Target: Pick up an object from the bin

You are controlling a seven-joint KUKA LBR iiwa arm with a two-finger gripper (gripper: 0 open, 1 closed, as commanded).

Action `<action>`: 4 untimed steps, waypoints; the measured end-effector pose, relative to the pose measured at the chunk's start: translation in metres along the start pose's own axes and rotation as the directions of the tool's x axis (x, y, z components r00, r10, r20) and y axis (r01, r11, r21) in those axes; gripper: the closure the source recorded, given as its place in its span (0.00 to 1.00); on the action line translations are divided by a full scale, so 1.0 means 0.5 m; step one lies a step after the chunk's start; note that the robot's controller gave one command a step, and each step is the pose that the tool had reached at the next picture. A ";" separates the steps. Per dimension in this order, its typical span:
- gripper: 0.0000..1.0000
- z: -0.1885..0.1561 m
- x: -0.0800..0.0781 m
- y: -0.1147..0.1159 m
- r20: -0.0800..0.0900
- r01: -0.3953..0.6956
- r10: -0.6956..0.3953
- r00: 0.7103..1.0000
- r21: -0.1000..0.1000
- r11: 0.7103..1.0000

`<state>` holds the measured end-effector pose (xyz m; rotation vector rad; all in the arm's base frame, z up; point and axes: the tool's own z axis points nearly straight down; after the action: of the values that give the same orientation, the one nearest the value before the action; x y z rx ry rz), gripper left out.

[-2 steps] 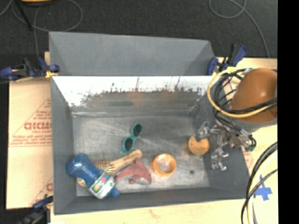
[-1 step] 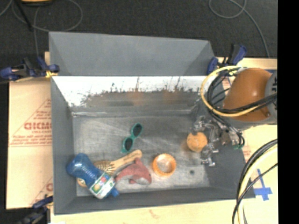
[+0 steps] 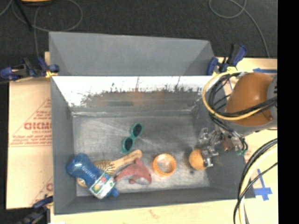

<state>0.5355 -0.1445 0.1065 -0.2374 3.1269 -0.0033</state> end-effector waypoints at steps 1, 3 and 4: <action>1.00 0.000 0.000 -0.001 -0.001 0.001 -0.001 1.000 0.001 1.000; 0.00 0.029 -0.034 -0.013 0.016 0.017 -0.017 1.000 0.010 1.000; 0.00 0.029 -0.033 -0.012 0.015 0.019 -0.019 1.000 0.010 1.000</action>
Offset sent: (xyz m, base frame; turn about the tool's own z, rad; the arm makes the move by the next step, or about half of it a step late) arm 0.0138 0.0017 -0.0365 -0.0246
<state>0.5531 -0.1481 0.0919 -0.2664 3.1091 -0.0176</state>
